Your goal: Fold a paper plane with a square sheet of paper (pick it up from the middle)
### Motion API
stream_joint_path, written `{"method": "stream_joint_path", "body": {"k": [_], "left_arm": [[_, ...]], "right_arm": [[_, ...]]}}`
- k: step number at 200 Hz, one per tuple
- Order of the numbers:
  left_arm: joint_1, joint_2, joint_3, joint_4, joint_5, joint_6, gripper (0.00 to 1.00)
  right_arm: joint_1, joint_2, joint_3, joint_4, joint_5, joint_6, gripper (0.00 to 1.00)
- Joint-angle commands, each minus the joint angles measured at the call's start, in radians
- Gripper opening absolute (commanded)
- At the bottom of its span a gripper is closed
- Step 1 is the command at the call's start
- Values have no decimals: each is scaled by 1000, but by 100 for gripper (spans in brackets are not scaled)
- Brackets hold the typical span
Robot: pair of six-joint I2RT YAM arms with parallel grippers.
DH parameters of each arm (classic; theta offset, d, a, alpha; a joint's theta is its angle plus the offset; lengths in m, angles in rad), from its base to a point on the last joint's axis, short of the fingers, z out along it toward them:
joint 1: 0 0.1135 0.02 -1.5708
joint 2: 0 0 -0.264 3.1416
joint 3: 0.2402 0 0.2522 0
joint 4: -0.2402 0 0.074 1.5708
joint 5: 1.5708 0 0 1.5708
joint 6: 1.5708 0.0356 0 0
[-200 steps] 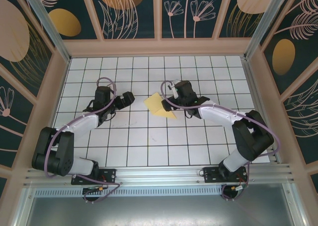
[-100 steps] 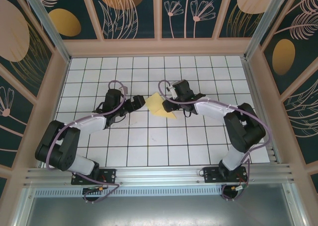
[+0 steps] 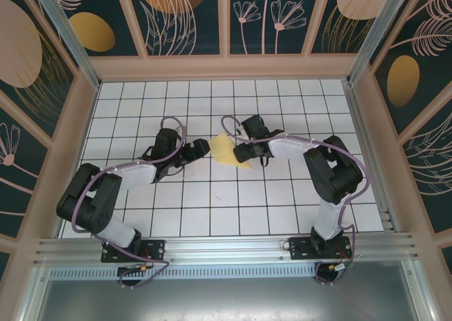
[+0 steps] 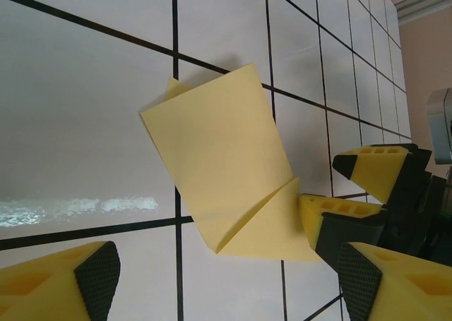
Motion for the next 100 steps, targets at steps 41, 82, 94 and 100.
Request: {"method": "stream_joint_path", "body": {"k": [41,82,94,100], "left_arm": [[-34,91,62,17,37,-51,67],[-57,135,92,26,49,-80,59],[-62,144,97,41,54,-91,58],[-63,148,101,47,59,-96,58]], "right_arm": [[-24,54,64,-91,9,63,77],[-28,61,69,-102,-8,71,76],[-28,63,69,-101,-11,71,76],[-29,64,69,-101,-11,71,76]]}}
